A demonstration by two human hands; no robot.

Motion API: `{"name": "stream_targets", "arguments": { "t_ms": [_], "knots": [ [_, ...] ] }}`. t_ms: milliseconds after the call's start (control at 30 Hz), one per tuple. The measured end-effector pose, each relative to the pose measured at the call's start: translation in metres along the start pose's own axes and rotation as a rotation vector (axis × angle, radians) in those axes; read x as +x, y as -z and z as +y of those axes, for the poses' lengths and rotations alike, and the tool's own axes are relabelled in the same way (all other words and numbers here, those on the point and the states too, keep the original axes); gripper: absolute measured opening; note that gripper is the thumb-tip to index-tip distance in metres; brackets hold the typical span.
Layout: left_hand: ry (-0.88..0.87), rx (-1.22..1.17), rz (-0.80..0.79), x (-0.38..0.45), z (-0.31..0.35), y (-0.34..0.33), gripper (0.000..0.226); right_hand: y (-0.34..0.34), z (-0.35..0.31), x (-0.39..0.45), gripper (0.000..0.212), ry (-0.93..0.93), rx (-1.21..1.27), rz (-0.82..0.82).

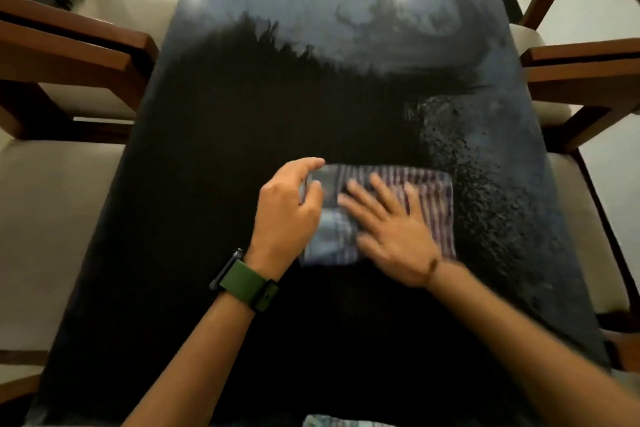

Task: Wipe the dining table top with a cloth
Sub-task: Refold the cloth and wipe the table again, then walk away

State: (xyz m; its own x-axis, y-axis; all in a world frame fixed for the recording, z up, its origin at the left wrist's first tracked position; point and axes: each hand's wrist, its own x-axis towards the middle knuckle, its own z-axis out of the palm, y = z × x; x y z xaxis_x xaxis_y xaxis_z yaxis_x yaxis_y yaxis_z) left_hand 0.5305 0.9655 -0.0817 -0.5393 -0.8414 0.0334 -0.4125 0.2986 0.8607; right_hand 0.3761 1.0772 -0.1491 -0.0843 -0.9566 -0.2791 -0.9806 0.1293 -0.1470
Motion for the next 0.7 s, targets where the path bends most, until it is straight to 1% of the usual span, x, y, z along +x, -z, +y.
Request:
{"name": "stream_targets", "arguments": {
  "t_ms": [100,167,233,267,333,433,467,533,633,700],
  "knots": [
    [0.038,0.003,0.02,-0.014,0.003,-0.009,0.032,-0.039,-0.02,-0.096,0.063,0.079,-0.061,0.042],
    [0.053,-0.002,-0.001,-0.022,0.007,-0.02,0.032,-0.042,-0.017,-0.114,0.065,0.12,-0.066,0.054],
    [0.043,-0.003,-0.008,-0.025,0.014,-0.031,0.032,-0.033,-0.007,-0.094,0.066,0.147,-0.05,0.091],
    [0.031,-0.005,-0.009,-0.027,0.018,-0.036,0.031,-0.026,0.002,-0.075,0.066,0.121,-0.025,0.109],
    [0.002,-0.008,-0.018,-0.029,0.03,-0.047,0.031,-0.009,0.027,-0.025,0.065,-0.008,0.015,0.132],
    [-0.051,0.002,-0.022,-0.032,0.042,-0.059,0.032,0.028,0.073,0.061,0.056,-0.249,0.082,0.122],
    [-0.061,-0.001,-0.024,-0.033,0.045,-0.062,0.032,0.04,0.086,0.083,0.054,-0.298,0.127,0.099],
    [-0.068,-0.015,-0.045,-0.038,0.05,-0.066,0.032,0.055,0.103,0.112,0.054,-0.339,0.192,0.041],
    [-0.088,-0.01,-0.049,-0.046,0.051,-0.068,0.032,0.052,0.101,0.108,0.051,-0.306,0.197,0.034],
    [-0.073,0.002,-0.03,-0.047,0.048,-0.069,0.032,0.037,0.087,0.066,0.05,-0.244,0.146,0.007]
  ]
}}
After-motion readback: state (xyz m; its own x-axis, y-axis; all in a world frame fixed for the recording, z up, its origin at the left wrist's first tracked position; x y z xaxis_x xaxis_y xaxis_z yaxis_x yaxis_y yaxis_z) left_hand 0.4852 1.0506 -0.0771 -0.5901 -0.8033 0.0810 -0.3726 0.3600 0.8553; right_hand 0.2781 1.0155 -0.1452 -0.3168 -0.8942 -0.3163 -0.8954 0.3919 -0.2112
